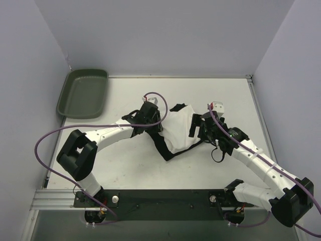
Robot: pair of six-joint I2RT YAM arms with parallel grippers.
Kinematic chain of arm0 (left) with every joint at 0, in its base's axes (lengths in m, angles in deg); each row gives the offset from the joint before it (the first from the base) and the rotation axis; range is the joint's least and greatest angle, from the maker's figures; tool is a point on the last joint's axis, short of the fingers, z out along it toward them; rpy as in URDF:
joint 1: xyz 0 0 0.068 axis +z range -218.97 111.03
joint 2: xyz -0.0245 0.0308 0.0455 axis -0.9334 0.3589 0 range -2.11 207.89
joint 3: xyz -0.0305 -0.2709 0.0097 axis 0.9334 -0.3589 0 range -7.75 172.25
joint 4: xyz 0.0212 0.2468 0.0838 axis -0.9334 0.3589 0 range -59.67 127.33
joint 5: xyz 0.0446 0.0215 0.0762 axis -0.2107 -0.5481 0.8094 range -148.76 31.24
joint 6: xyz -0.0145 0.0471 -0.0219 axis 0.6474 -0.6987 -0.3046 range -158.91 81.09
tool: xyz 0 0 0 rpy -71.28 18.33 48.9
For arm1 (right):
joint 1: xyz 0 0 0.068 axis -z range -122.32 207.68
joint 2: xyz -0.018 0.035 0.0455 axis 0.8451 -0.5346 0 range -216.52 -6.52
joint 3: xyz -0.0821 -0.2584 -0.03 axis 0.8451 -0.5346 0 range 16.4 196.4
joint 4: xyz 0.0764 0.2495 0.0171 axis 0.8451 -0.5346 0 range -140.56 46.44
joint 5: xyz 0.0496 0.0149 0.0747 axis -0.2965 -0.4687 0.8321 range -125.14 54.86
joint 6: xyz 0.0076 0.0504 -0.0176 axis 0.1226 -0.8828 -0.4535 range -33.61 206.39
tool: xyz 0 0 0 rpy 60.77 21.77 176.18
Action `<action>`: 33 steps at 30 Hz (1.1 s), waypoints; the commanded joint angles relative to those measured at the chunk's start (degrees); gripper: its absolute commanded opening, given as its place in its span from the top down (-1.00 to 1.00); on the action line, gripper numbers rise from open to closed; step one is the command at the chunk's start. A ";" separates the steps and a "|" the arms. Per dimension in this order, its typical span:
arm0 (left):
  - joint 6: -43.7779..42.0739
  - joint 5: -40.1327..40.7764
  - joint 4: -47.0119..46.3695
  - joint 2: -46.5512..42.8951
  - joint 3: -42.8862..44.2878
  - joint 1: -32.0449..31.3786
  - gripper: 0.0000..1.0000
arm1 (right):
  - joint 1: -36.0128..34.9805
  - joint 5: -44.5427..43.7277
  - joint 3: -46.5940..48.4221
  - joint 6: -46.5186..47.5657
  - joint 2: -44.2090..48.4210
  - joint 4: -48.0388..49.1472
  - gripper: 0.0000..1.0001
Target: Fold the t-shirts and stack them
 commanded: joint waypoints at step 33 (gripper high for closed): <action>-5.45 4.39 1.08 1.33 12.90 4.63 1.00 | -0.35 -1.48 0.03 0.15 1.60 -0.09 -0.69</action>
